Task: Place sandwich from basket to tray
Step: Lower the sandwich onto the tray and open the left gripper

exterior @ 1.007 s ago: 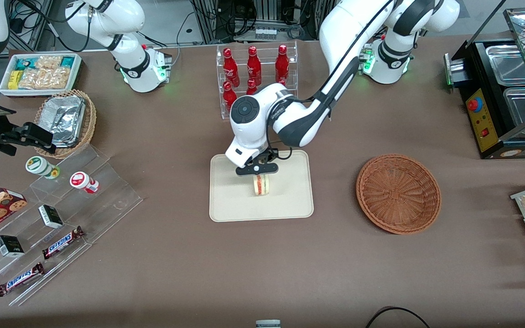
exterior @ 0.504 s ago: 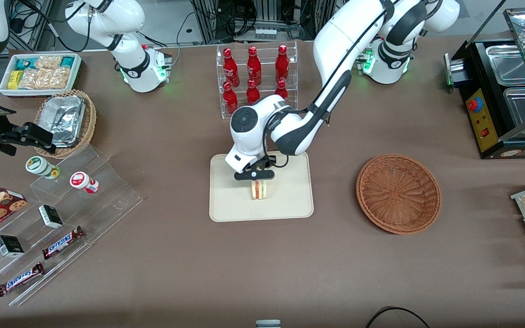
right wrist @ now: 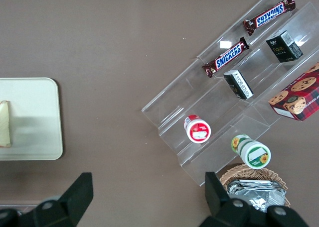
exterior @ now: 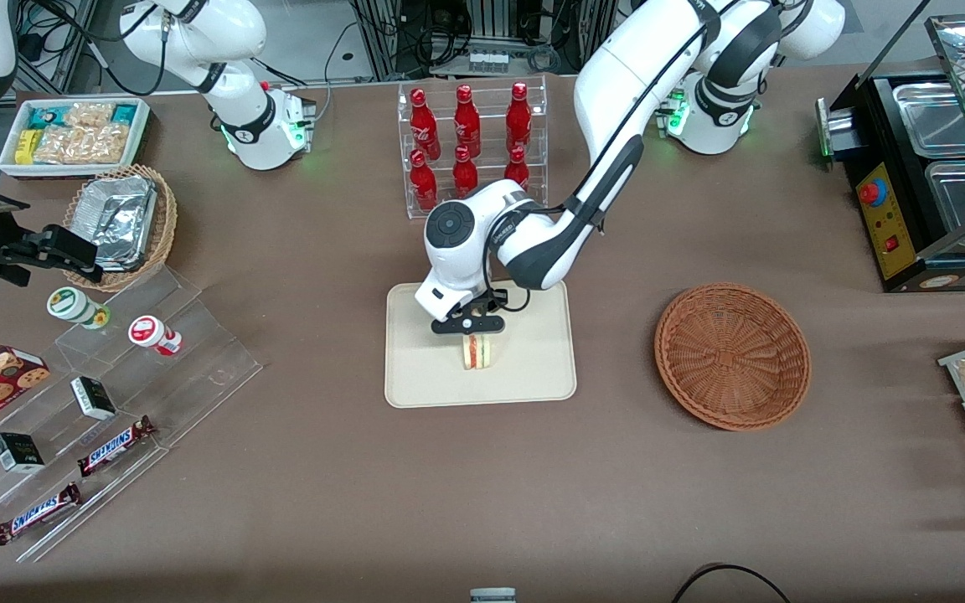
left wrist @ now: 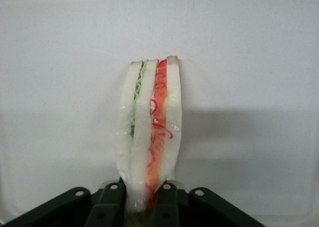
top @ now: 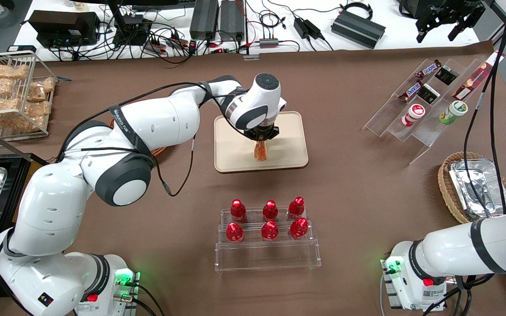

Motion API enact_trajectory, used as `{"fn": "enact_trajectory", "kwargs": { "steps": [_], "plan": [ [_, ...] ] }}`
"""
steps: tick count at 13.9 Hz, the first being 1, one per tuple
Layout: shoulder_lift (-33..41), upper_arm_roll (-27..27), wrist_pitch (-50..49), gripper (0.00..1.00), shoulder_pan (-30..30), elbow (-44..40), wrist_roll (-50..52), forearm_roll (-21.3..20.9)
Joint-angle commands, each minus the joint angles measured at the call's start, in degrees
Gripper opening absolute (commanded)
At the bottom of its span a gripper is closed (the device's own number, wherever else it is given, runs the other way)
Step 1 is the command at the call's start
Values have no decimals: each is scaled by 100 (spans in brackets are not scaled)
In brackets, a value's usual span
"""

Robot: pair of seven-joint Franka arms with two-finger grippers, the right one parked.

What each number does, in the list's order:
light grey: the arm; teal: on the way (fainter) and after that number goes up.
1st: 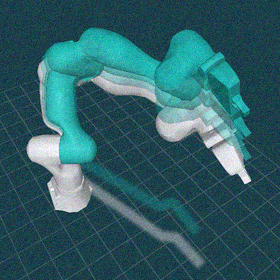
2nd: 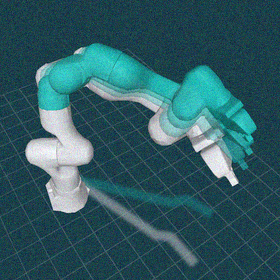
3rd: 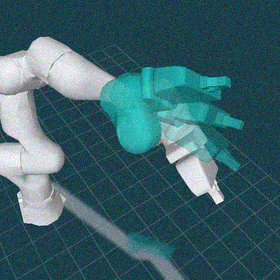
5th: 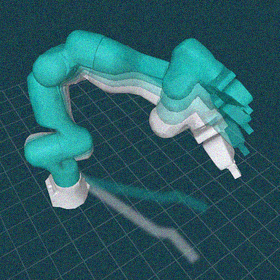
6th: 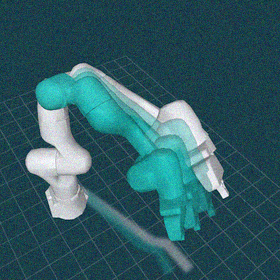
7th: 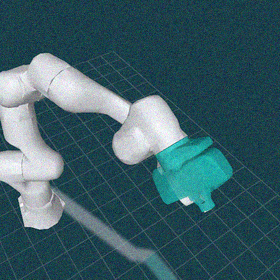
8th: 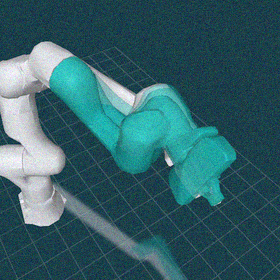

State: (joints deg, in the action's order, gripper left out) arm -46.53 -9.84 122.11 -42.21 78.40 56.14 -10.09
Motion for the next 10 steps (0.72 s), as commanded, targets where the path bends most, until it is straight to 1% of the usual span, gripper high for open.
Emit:
{"fn": "enact_trajectory", "kwargs": {
  "steps": [1,3,6,8,10],
  "plan": [
    [-23,87,-38,100,-94,-193,37,-99],
    [178,96,-160,100,-77,-176,37,-64],
    [635,122,-643,100,-41,-176,107,-37],
    [1004,122,-1029,100,98,-158,396,-46],
    [1513,122,-1617,100,318,-132,415,-29]
  ]
}}
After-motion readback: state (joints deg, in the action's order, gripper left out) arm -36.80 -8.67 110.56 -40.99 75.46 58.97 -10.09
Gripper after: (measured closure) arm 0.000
